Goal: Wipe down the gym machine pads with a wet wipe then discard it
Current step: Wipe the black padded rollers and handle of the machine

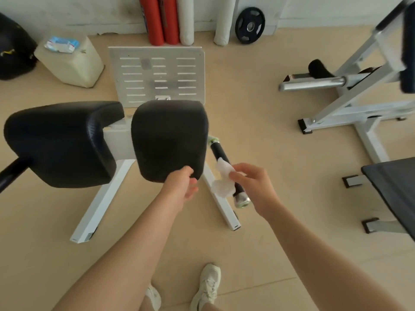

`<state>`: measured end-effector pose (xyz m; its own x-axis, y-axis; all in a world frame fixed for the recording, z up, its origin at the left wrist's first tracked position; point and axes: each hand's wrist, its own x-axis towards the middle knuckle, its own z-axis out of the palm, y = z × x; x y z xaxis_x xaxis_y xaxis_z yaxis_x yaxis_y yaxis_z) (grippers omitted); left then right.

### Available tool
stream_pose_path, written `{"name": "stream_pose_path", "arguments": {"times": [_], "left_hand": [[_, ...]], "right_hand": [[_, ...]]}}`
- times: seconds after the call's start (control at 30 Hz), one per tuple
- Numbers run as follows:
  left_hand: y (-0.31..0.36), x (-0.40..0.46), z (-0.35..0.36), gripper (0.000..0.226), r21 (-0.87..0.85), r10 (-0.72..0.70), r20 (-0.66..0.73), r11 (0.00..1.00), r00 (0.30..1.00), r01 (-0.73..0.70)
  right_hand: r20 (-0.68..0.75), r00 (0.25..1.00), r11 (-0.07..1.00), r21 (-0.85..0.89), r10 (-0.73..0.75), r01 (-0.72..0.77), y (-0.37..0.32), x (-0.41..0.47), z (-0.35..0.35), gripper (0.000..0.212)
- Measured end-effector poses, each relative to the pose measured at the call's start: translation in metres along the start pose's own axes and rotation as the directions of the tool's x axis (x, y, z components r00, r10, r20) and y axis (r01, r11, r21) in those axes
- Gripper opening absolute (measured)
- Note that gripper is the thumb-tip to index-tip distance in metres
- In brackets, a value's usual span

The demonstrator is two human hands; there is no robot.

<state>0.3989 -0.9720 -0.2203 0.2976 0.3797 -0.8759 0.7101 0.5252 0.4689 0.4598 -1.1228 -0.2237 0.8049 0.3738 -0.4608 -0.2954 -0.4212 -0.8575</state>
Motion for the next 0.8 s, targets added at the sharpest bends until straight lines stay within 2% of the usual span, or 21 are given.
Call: {"name": "stream_pose_path", "arguments": {"times": [0.13, 0.23, 0.4, 0.5, 0.57, 0.63, 0.73, 0.8], "left_hand": [[0.002, -0.010, 0.041, 0.018, 0.125, -0.016, 0.120, 0.992, 0.993, 0.001], [0.005, -0.002, 0.065, 0.025, 0.148, 0.016, 0.129, 0.988, 0.991, -0.035], [0.025, 0.031, 0.096, 0.038, 0.332, 0.104, 0.109, 0.934, 0.989, -0.135], [0.036, 0.049, 0.108, 0.051, 0.397, 0.101, 0.087, 0.909, 0.991, -0.128], [0.035, 0.058, 0.113, 0.052, 0.419, 0.134, 0.048, 0.897, 0.990, -0.142], [0.030, 0.065, 0.114, 0.051, 0.384, 0.195, -0.017, 0.907, 0.981, -0.174], [0.022, 0.068, 0.113, 0.051, 0.269, 0.180, -0.079, 0.951, 0.980, -0.153], [0.022, 0.068, 0.114, 0.047, 0.243, 0.162, -0.102, 0.961, 0.981, -0.134]], "right_hand": [[-0.070, 0.981, 0.972, 0.169, 0.180, -0.166, -0.012, 0.004, -0.043, 0.025], [-0.010, 0.929, 0.843, 0.423, 0.370, -0.331, -0.019, 0.019, -0.055, 0.020], [0.023, 0.865, 0.750, 0.488, 0.501, -0.447, -0.011, 0.067, -0.060, 0.021], [0.121, 0.843, 0.684, 0.531, 0.524, -0.501, -0.001, 0.101, -0.058, 0.026], [0.163, 0.821, 0.703, 0.443, 0.548, -0.557, 0.007, 0.123, -0.052, 0.019], [0.082, 0.810, 0.769, 0.272, 0.580, -0.579, 0.016, 0.143, -0.047, 0.014], [-0.095, 0.877, 0.876, -0.061, 0.472, -0.478, 0.031, 0.161, -0.036, 0.021], [-0.107, 0.928, 0.892, -0.256, 0.358, -0.373, 0.040, 0.169, -0.031, 0.029]]}}
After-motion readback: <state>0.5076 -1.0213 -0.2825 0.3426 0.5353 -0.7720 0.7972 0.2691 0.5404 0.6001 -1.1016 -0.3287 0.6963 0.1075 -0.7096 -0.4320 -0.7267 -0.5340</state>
